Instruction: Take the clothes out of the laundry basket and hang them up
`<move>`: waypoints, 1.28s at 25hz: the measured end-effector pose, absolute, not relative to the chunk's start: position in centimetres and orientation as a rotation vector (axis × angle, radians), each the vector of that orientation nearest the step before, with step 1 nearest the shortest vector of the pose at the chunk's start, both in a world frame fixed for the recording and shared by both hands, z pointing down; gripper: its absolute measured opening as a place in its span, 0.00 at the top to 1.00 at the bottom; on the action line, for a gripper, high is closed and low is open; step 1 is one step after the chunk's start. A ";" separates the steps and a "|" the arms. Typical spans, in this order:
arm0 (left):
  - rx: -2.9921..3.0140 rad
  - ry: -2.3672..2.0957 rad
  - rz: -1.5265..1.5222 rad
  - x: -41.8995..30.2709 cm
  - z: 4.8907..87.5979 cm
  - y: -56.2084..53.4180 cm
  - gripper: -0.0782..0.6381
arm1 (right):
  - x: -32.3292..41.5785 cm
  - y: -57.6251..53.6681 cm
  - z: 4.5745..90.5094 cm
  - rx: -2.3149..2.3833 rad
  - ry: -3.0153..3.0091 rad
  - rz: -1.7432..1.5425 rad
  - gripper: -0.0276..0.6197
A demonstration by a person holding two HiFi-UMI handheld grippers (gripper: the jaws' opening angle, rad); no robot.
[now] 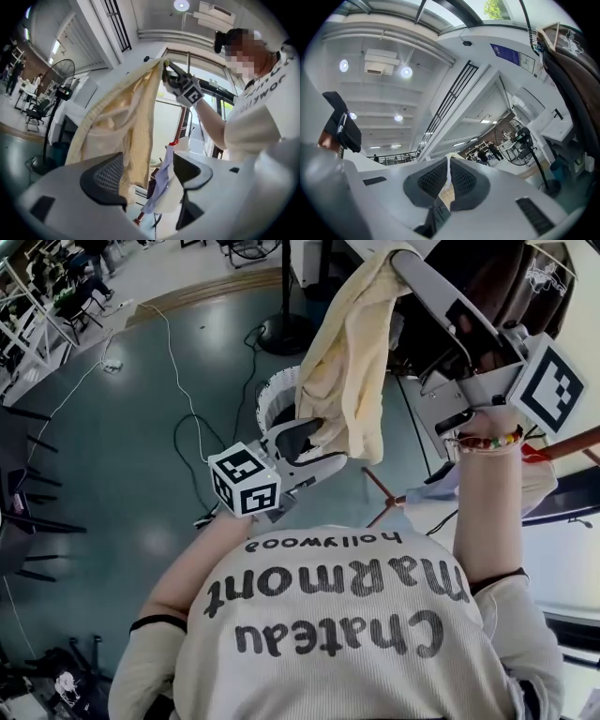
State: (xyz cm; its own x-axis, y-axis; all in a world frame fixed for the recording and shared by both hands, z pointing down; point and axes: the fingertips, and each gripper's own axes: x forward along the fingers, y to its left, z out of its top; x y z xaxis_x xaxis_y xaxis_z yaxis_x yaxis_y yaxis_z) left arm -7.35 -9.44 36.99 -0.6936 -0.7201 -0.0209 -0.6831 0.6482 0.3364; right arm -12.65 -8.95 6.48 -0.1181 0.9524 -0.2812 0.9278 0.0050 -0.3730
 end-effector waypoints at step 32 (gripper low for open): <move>0.084 -2.927 -0.703 16.6 40.7 -8.2 0.87 | -1.4 -26.1 18.8 -1.901 -1.998 0.888 0.91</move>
State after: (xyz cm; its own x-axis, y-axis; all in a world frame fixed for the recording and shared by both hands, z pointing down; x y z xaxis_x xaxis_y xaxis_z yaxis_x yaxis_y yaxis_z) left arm 16.65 -8.25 40.70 -0.9900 -0.0842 0.1135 -0.0235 0.8900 0.4553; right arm -1.36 -26.10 18.81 -0.1221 0.9657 -0.2292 0.8175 -0.0331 -0.5750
